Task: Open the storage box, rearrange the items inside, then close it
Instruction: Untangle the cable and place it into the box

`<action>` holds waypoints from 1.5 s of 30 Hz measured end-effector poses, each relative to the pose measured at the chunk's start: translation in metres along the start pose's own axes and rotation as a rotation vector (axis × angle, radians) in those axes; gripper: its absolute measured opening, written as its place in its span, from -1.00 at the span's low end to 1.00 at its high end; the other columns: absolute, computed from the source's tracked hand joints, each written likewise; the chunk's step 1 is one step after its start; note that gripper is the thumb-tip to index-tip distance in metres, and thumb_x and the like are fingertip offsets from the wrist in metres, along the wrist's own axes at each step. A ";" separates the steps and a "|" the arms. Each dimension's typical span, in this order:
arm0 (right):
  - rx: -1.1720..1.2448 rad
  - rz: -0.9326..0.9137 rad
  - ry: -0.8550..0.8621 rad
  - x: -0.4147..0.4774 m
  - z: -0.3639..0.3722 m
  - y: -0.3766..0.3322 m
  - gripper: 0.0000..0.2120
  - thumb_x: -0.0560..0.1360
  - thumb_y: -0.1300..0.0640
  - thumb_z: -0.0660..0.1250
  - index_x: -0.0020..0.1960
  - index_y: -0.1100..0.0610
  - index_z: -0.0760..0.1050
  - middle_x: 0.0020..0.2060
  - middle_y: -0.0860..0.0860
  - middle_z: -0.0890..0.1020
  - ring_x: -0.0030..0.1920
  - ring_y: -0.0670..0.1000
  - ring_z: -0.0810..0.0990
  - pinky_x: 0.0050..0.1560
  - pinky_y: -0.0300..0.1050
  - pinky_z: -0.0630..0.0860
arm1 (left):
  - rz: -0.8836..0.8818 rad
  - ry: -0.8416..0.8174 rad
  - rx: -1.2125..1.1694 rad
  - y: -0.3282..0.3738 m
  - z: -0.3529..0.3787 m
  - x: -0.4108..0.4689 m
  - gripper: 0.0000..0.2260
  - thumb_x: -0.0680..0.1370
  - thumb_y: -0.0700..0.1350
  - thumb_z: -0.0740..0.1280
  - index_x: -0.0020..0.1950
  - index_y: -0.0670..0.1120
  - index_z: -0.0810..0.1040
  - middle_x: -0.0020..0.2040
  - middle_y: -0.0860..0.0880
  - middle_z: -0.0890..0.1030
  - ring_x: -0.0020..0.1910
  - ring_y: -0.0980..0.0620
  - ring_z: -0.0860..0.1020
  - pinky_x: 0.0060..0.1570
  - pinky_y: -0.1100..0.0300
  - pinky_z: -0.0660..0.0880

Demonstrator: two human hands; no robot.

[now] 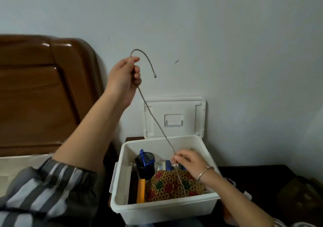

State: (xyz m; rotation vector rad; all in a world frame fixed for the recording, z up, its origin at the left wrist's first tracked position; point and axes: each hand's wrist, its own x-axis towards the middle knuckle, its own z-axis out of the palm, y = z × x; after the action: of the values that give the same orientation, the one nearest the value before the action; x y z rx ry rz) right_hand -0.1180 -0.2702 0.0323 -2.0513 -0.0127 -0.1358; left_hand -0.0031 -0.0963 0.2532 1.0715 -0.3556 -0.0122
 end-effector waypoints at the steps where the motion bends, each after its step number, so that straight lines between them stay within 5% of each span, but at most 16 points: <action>1: -0.061 0.017 0.057 0.000 -0.008 0.005 -0.82 0.56 0.20 0.26 -0.14 0.11 0.62 -0.22 -0.07 0.67 -0.11 -0.11 0.64 0.02 -0.20 0.52 | 0.014 0.049 0.037 0.002 -0.010 0.005 -0.81 0.67 -0.21 0.13 -0.04 -0.12 0.51 -0.45 0.05 0.44 -0.53 0.18 0.36 -0.48 0.36 0.31; 6: -0.009 0.006 0.218 0.004 -0.042 -0.005 -0.77 0.55 0.20 0.26 -0.22 -0.01 0.57 -0.25 0.02 0.65 -0.31 -0.14 0.53 -0.18 -0.29 0.51 | -0.053 0.154 0.120 -0.013 -0.055 0.010 -0.84 0.65 -0.22 0.16 -0.06 -0.12 0.50 -0.37 0.00 0.42 -0.51 0.17 0.39 -0.49 0.36 0.34; 8: -0.023 -0.009 0.092 0.008 -0.032 -0.018 -0.90 0.54 0.12 0.30 -0.06 -0.06 0.55 -0.07 -0.10 0.63 -0.23 -0.25 0.55 -0.14 -0.38 0.50 | -0.076 0.122 0.063 -0.018 -0.060 0.006 -0.83 0.66 -0.22 0.14 -0.05 -0.13 0.50 -0.36 0.00 0.43 -0.52 0.18 0.39 -0.49 0.37 0.35; 12: -0.249 -0.008 -0.225 0.015 0.019 -0.026 -0.53 0.51 -0.05 0.31 0.38 -0.12 0.30 0.14 -0.32 0.41 -0.08 -0.23 0.56 -0.05 -0.41 0.45 | -0.072 0.081 -0.042 -0.011 -0.053 0.000 -0.83 0.67 -0.22 0.13 -0.03 -0.13 0.49 -0.39 0.02 0.43 -0.52 0.18 0.38 -0.48 0.37 0.33; 14: -0.168 0.025 -0.304 0.017 0.041 -0.024 -0.66 0.54 0.04 0.28 0.30 -0.02 0.40 0.17 -0.16 0.54 -0.03 -0.10 0.61 -0.06 -0.32 0.55 | -0.042 0.088 -0.036 -0.001 -0.051 -0.002 -0.83 0.67 -0.22 0.13 -0.04 -0.13 0.49 -0.40 0.03 0.43 -0.52 0.18 0.38 -0.48 0.37 0.33; 16: -0.151 0.032 -0.300 0.017 0.050 -0.022 -0.85 0.56 0.09 0.25 0.07 0.06 0.55 -0.03 -0.02 0.67 -0.19 -0.08 0.64 -0.08 -0.19 0.61 | -0.001 0.117 -0.021 0.011 -0.058 -0.003 -0.82 0.67 -0.21 0.13 -0.04 -0.12 0.50 -0.39 0.02 0.43 -0.50 0.18 0.37 -0.47 0.37 0.33; 21: 0.100 0.037 0.051 0.024 0.017 -0.028 -0.79 0.57 0.19 0.24 -0.18 0.03 0.57 -0.32 -0.01 0.64 -0.46 -0.11 0.51 -0.41 -0.30 0.46 | -0.007 0.316 0.128 0.025 -0.104 -0.006 -0.80 0.65 -0.23 0.15 -0.06 -0.13 0.54 -0.32 -0.01 0.47 -0.44 0.16 0.43 -0.42 0.36 0.41; 25: 0.577 -0.088 0.333 0.041 -0.040 -0.075 -0.83 0.56 0.18 0.26 -0.12 0.12 0.62 -0.39 -0.02 0.62 -0.46 -0.10 0.46 -0.38 -0.30 0.46 | -0.175 0.428 0.288 0.002 -0.130 -0.011 -0.78 0.63 -0.30 0.17 -0.19 -0.20 0.49 -0.41 -0.10 0.55 -0.54 0.13 0.53 -0.50 0.36 0.52; 28: 0.844 -0.223 0.334 0.060 -0.071 -0.124 -0.80 0.58 0.24 0.21 -0.13 0.17 0.59 -0.42 -0.01 0.58 -0.46 -0.13 0.43 -0.42 -0.35 0.40 | -0.386 0.341 0.552 -0.031 -0.137 -0.017 -0.78 0.60 -0.28 0.25 -0.26 -0.20 0.49 -0.59 -0.03 0.54 -0.62 0.13 0.54 -0.59 0.35 0.47; 33: 0.999 -0.309 0.271 0.087 -0.091 -0.186 -0.80 0.57 0.25 0.22 -0.14 0.20 0.59 -0.41 0.01 0.57 -0.48 -0.12 0.41 -0.42 -0.31 0.35 | -0.628 0.065 0.891 -0.065 -0.132 -0.025 -0.75 0.55 0.01 0.33 -0.22 -0.14 0.55 -0.52 0.04 0.50 -0.52 0.10 0.45 -0.51 0.33 0.27; 36: 0.996 -0.289 0.205 0.097 -0.085 -0.206 -0.82 0.58 0.22 0.22 -0.09 0.21 0.58 -0.45 0.00 0.53 -0.50 -0.12 0.39 -0.37 -0.30 0.35 | -0.523 -0.037 0.920 -0.069 -0.115 -0.029 -0.59 0.55 0.23 0.26 0.04 -0.13 0.50 -0.23 0.00 0.56 -0.31 0.10 0.52 -0.40 0.26 0.38; 38: 0.993 -0.279 0.180 0.102 -0.079 -0.215 -0.82 0.59 0.21 0.22 -0.09 0.21 0.58 -0.46 0.00 0.53 -0.50 -0.12 0.39 -0.36 -0.31 0.37 | -0.324 -0.151 0.843 -0.067 -0.098 -0.033 -0.39 0.52 0.38 0.15 0.34 -0.07 0.37 0.19 0.01 0.52 0.10 0.08 0.53 -0.03 0.19 0.48; 40: 0.991 -0.270 0.162 0.105 -0.073 -0.221 -0.81 0.59 0.22 0.21 -0.09 0.21 0.57 -0.47 -0.01 0.53 -0.50 -0.12 0.40 -0.36 -0.31 0.38 | -0.176 -0.290 0.685 -0.064 -0.076 -0.040 -0.25 0.45 0.47 0.10 0.51 0.05 0.21 0.45 0.09 0.34 0.38 0.11 0.36 0.32 0.11 0.33; 45: 1.049 -0.252 0.161 0.107 -0.067 -0.224 -0.80 0.60 0.21 0.19 -0.09 0.20 0.56 -0.47 -0.01 0.52 -0.47 -0.12 0.40 -0.29 -0.27 0.36 | -0.130 -0.349 0.562 -0.072 -0.031 -0.043 -0.37 0.54 0.13 0.36 0.52 0.02 0.18 0.29 0.07 0.50 0.25 0.19 0.47 0.15 0.32 0.35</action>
State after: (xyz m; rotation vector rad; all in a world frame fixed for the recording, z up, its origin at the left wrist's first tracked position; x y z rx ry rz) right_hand -0.0325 -0.2308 0.2714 -0.9814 -0.2004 -0.3625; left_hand -0.0234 -0.0970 0.1656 1.6543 -0.6255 -0.2285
